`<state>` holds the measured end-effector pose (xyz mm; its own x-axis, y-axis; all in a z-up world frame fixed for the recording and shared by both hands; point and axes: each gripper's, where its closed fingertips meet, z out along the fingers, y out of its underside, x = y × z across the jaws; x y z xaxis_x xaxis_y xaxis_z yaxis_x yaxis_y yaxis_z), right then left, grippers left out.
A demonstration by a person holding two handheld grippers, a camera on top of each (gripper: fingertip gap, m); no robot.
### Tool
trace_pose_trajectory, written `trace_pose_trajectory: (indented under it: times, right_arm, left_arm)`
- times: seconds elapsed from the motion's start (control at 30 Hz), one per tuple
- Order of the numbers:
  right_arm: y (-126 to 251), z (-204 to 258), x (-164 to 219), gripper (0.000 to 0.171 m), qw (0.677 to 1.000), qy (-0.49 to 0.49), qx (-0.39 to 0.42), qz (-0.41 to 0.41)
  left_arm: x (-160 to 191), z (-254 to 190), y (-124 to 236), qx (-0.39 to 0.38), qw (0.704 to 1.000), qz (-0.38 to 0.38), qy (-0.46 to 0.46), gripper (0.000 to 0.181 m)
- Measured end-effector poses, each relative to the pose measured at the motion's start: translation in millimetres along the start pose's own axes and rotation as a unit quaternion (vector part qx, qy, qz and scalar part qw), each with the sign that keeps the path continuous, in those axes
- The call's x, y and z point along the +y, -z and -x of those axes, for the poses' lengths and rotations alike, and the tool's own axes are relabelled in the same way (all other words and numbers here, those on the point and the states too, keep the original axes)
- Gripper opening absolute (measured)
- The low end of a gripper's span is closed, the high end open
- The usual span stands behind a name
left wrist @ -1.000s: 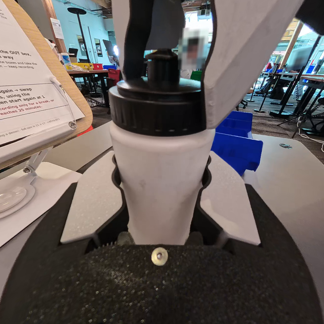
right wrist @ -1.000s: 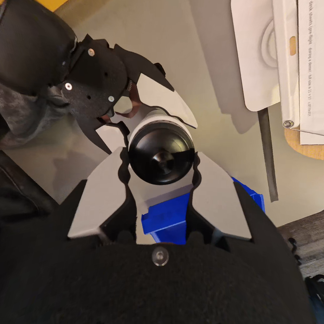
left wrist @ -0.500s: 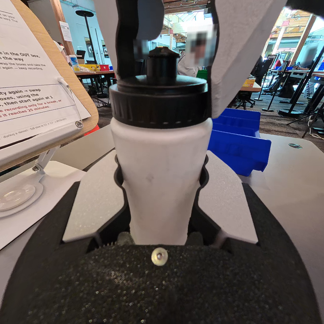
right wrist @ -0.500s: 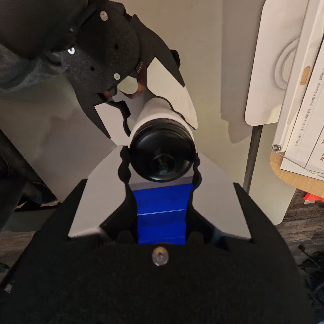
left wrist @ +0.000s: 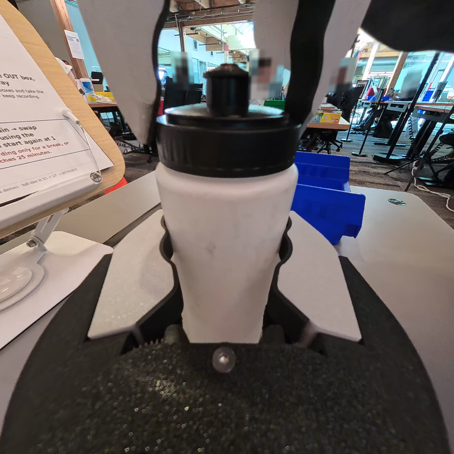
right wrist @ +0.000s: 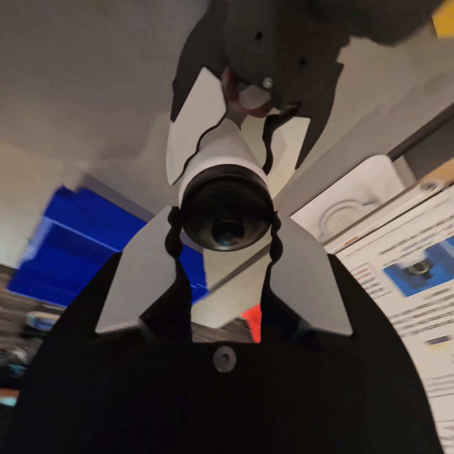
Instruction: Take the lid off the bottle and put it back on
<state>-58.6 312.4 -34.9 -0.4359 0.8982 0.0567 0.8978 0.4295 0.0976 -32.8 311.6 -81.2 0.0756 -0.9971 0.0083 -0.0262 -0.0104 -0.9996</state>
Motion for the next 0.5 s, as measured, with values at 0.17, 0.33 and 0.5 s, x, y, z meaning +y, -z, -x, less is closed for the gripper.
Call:
trace_pose_trajectory:
  times: [0.17, 0.33, 0.5]
  right_arm:
    - [1.0, -4.1, 3.7, 0.071, 0.970, 0.222, 0.036, 0.096]
    - [3.5, -9.9, 2.6, 0.071, 0.905, 0.376, 0.091, 0.174]
    - [6.3, -6.2, 2.5, 0.073, 0.907, 0.348, 0.154, 0.181]
  left_arm:
    - [0.2, -0.7, -0.6, 0.003, 1.000, 0.001, 0.001, 0.087]
    - [-0.1, 0.0, 0.2, 0.002, 1.000, -0.001, 0.002, 0.087]
    - [0.0, -2.4, 0.5, 0.009, 1.000, -0.002, 0.004, 0.087]
